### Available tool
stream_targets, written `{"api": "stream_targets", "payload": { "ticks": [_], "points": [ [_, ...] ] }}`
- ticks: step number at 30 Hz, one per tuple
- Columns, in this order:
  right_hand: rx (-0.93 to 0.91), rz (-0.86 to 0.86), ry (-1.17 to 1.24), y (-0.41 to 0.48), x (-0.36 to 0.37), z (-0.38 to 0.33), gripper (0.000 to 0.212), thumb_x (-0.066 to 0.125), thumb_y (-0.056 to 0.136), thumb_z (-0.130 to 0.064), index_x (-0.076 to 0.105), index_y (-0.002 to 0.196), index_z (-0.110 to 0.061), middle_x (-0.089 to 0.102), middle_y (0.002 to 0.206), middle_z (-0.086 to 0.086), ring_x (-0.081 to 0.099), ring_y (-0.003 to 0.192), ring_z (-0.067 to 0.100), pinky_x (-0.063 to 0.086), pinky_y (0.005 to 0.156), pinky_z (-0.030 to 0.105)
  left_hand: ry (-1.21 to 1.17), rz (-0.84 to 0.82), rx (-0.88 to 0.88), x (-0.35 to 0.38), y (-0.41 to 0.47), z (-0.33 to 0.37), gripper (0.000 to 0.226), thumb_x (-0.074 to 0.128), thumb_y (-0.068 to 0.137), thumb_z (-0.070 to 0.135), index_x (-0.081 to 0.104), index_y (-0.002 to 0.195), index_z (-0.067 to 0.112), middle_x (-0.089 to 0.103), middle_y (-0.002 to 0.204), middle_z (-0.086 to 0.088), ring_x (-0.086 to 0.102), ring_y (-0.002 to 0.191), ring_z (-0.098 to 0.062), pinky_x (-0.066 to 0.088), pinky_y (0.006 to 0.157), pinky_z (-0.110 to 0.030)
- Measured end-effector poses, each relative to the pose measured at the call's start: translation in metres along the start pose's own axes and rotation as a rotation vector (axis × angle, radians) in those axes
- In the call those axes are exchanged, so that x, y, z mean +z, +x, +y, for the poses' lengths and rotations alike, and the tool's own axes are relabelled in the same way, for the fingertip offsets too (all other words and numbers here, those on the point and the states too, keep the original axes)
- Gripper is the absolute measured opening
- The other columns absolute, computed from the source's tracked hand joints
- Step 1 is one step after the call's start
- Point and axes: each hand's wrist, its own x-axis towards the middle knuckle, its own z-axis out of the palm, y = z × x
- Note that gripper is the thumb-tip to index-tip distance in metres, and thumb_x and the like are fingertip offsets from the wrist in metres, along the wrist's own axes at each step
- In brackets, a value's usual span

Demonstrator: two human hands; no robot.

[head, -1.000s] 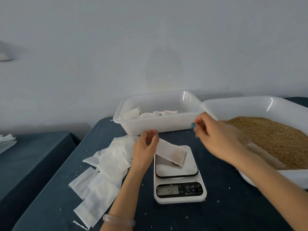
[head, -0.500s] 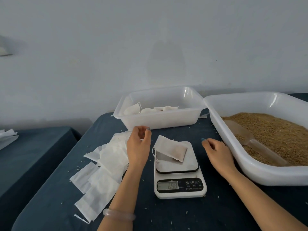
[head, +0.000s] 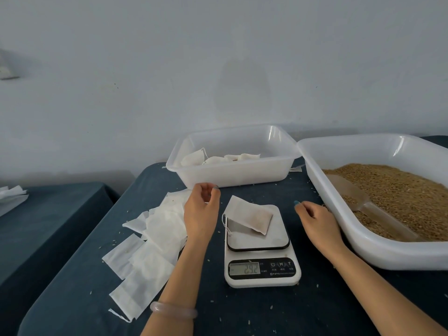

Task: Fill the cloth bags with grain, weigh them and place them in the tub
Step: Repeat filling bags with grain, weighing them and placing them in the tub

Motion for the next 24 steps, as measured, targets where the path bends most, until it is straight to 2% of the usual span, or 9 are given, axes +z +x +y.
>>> {"api": "stream_targets", "payload": {
  "ticks": [3, 7, 10, 12, 15, 19, 21, 24],
  "points": [
    [-0.001, 0.003, 0.000, -0.001, 0.000, 0.000, 0.044, 0.051, 0.099, -0.033, 0.044, 0.060, -0.015, 0.038, 0.050, -0.005, 0.036, 0.043, 0.006, 0.029, 0.051, 0.026, 0.143, -0.089, -0.002, 0.000, 0.000, -0.001, 0.012, 0.052, 0.094, 0.039, 0.057, 0.090, 0.029, 0.064, 0.084, 0.015, 0.061, 0.080, -0.007, 0.038, 0.060, -0.022],
    [-0.003, 0.005, 0.002, 0.000, 0.000, -0.001, 0.045, 0.051, 0.099, -0.034, 0.042, 0.059, -0.017, 0.037, 0.048, -0.006, 0.037, 0.042, 0.006, 0.027, 0.050, 0.026, 0.257, -0.227, 0.125, 0.005, -0.002, -0.004, 0.032, 0.049, 0.098, 0.045, 0.056, 0.072, 0.027, 0.057, 0.066, 0.011, 0.054, 0.072, -0.015, 0.034, 0.059, -0.029],
    [-0.007, 0.000, -0.011, 0.000, 0.000, -0.001, 0.044, 0.051, 0.099, -0.034, 0.044, 0.060, -0.016, 0.038, 0.050, -0.005, 0.037, 0.045, 0.007, 0.028, 0.050, 0.027, 0.258, -0.313, 0.166, 0.009, -0.003, -0.004, 0.034, 0.048, 0.099, 0.048, 0.055, 0.071, 0.030, 0.052, 0.061, 0.012, 0.048, 0.070, -0.011, 0.034, 0.060, -0.027],
    [-0.009, -0.005, -0.014, -0.001, 0.000, -0.002, 0.044, 0.051, 0.099, -0.033, 0.043, 0.059, -0.017, 0.038, 0.049, -0.005, 0.037, 0.045, 0.007, 0.028, 0.050, 0.027, 0.251, -0.343, 0.203, 0.011, -0.004, -0.003, 0.035, 0.050, 0.099, 0.048, 0.056, 0.071, 0.028, 0.051, 0.058, 0.011, 0.046, 0.059, -0.004, 0.033, 0.053, -0.018],
    [-0.006, -0.015, -0.018, -0.001, 0.000, -0.002, 0.043, 0.051, 0.099, -0.033, 0.044, 0.059, -0.018, 0.038, 0.048, -0.005, 0.038, 0.042, 0.005, 0.028, 0.050, 0.026, 0.237, -0.373, 0.192, 0.016, -0.003, 0.001, 0.036, 0.052, 0.098, 0.044, 0.056, 0.071, 0.021, 0.050, 0.056, 0.010, 0.044, 0.052, -0.003, 0.034, 0.049, -0.016],
    [-0.012, -0.023, -0.022, 0.001, 0.000, -0.001, 0.044, 0.051, 0.099, -0.034, 0.043, 0.059, -0.018, 0.039, 0.049, -0.005, 0.039, 0.043, 0.005, 0.028, 0.050, 0.026, 0.233, -0.438, 0.248, 0.023, 0.013, 0.027, 0.022, 0.058, 0.097, 0.032, 0.061, 0.077, 0.021, 0.051, 0.062, 0.010, 0.045, 0.061, -0.011, 0.035, 0.054, -0.021],
    [-0.004, -0.022, -0.018, 0.002, 0.001, -0.001, 0.044, 0.051, 0.099, -0.034, 0.040, 0.059, -0.018, 0.038, 0.049, -0.006, 0.037, 0.043, 0.005, 0.028, 0.050, 0.027, 0.283, -0.468, 0.336, 0.027, 0.031, 0.049, 0.009, 0.060, 0.095, 0.022, 0.069, 0.095, 0.023, 0.060, 0.075, 0.006, 0.051, 0.070, -0.015, 0.039, 0.062, -0.024],
    [0.015, -0.018, -0.030, 0.003, 0.002, 0.001, 0.045, 0.051, 0.098, -0.036, 0.039, 0.059, -0.017, 0.036, 0.048, -0.005, 0.033, 0.044, 0.006, 0.030, 0.051, 0.029, 0.394, -0.401, 0.453, 0.044, 0.066, 0.083, 0.027, 0.055, 0.093, 0.007, 0.069, 0.114, 0.017, 0.070, 0.099, -0.005, 0.061, 0.089, -0.025, 0.044, 0.076, -0.030]
  ]
}}
